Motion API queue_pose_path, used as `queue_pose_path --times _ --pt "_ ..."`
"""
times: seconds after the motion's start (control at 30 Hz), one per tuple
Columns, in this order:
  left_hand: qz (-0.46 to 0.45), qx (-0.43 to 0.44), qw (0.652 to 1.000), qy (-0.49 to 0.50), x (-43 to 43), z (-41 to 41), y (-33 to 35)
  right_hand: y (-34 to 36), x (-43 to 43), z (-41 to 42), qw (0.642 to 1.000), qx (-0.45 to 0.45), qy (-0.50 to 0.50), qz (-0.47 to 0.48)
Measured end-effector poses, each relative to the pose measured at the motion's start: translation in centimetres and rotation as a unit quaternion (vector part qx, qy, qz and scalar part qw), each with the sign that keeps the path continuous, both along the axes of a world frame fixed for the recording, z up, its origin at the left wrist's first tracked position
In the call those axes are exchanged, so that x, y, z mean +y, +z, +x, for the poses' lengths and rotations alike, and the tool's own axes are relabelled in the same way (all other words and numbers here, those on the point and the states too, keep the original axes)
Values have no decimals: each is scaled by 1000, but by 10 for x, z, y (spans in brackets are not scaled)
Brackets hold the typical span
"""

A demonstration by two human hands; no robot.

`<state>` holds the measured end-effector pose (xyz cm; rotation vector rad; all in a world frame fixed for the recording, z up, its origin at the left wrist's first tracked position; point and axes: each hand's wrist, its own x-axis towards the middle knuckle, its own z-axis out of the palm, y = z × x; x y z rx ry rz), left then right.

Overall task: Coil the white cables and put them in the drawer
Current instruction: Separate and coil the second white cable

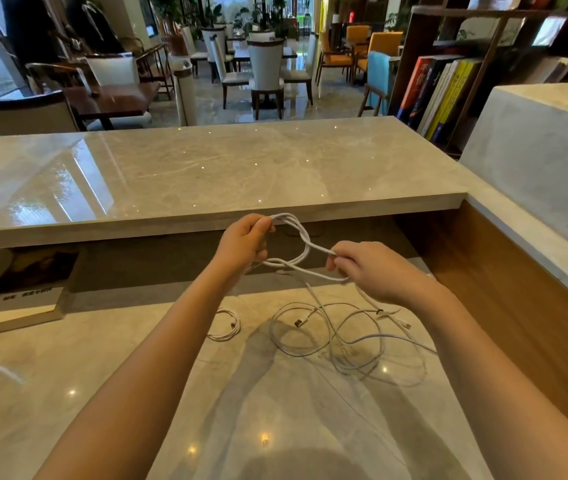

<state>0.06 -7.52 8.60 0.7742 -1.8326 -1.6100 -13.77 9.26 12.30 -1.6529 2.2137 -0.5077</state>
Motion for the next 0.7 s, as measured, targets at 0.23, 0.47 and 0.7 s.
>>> queue_pose_path --times 0.23,0.47,0.7 --pt "166 103 978 -67 2 -5 10 -7 7 1 854 -483 -97 -168" --pt "43 16 997 -61 1 3 2 -3 14 -4 925 -362 -51 -100" --pt "67 50 996 -24 0 5 11 -1 14 0 996 -88 -9 -18"
